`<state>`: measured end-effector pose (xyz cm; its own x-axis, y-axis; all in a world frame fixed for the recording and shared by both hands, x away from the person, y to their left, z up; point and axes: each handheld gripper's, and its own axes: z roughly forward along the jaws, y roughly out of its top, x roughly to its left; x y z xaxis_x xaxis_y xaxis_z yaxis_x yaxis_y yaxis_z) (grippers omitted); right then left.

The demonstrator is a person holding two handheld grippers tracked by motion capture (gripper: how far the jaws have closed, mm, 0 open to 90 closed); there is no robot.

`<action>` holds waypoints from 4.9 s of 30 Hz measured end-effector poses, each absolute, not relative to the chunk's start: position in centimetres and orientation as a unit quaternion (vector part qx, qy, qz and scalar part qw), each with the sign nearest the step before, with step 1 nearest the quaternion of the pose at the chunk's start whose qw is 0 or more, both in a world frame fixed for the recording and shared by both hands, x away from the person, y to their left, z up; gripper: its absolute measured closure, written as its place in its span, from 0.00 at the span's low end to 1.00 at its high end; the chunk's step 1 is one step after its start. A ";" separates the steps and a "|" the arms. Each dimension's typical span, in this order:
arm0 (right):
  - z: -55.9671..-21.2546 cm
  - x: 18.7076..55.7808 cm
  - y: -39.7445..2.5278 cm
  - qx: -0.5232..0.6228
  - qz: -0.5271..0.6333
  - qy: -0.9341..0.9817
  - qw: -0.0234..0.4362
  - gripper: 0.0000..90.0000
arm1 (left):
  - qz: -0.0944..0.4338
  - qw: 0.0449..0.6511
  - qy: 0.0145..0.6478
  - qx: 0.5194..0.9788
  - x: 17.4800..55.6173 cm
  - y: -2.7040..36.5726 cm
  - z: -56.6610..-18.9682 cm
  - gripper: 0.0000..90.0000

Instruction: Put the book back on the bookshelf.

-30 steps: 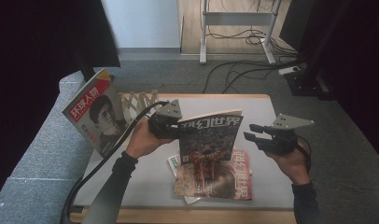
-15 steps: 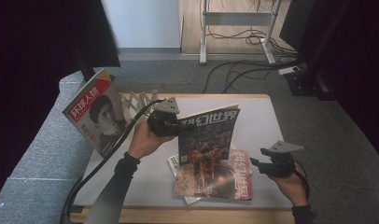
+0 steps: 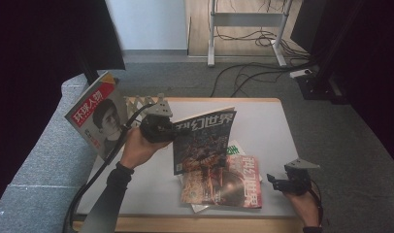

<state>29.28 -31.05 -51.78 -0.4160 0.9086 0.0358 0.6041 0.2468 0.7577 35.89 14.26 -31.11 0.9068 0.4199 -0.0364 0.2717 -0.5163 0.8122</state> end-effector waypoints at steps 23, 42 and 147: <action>-53.8 29.1 -30.7 0.525 0.335 0.747 0.232 0.10 | 0.150 0.443 0.287 0.836 33.1 22.0 -29.1 0.92; -53.8 29.1 -30.7 0.525 0.336 0.747 0.231 0.10 | 0.198 0.431 0.367 0.800 31.3 28.9 -28.1 0.92; -53.8 29.1 -30.7 0.526 0.337 0.747 0.230 0.10 | 0.235 0.380 0.509 0.736 38.7 32.7 -33.2 0.82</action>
<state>29.07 -30.69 -53.81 -0.3416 0.9398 0.0110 0.6301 0.2203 0.7446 38.69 32.74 -33.18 0.3713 0.9276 -0.0401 0.5703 -0.1938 0.7982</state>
